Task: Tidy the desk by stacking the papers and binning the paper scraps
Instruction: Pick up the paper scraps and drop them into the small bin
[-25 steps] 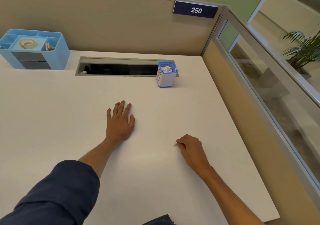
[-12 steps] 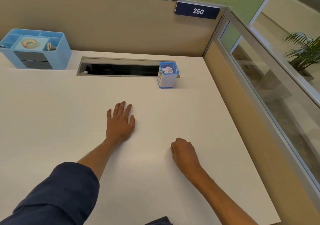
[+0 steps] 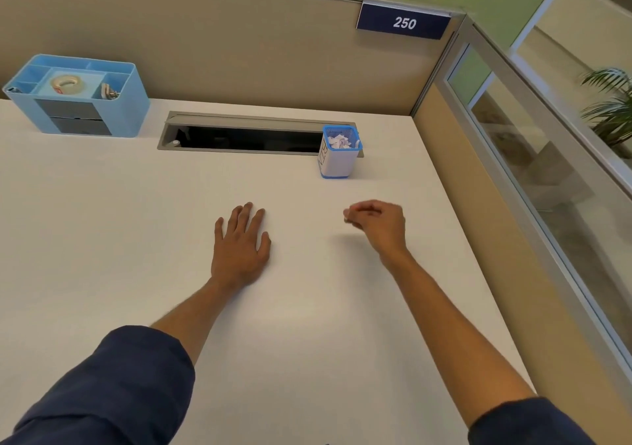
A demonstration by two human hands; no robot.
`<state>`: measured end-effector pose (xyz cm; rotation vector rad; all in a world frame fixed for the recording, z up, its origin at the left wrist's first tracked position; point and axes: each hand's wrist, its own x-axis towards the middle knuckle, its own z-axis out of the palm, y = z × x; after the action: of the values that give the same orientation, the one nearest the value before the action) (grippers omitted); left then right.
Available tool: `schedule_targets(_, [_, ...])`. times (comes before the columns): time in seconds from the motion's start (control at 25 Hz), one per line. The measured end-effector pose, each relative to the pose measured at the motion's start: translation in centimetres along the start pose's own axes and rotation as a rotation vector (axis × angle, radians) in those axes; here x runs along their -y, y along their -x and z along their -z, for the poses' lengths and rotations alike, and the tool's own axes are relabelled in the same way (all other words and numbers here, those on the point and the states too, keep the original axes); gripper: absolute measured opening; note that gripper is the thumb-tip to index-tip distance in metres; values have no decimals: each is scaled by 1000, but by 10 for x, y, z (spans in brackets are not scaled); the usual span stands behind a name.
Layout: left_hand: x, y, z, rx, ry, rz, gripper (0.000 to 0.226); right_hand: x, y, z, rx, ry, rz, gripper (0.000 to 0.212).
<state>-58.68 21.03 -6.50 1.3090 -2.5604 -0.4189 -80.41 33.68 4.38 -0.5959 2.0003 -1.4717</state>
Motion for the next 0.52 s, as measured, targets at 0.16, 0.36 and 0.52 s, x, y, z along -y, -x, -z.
schedule_targets(0.16, [1,0,-3,-21,-16,-2,63,49,-73,-4,-28,198,185,9])
schedule_targets(0.36, [1,-1,-3,-30,-15,9,63,77,-151,-17,-71,671,366,6])
schedule_targets(0.52, [1,0,-5,-29,-25,11,62,85,-182,-19,113,880,379,20])
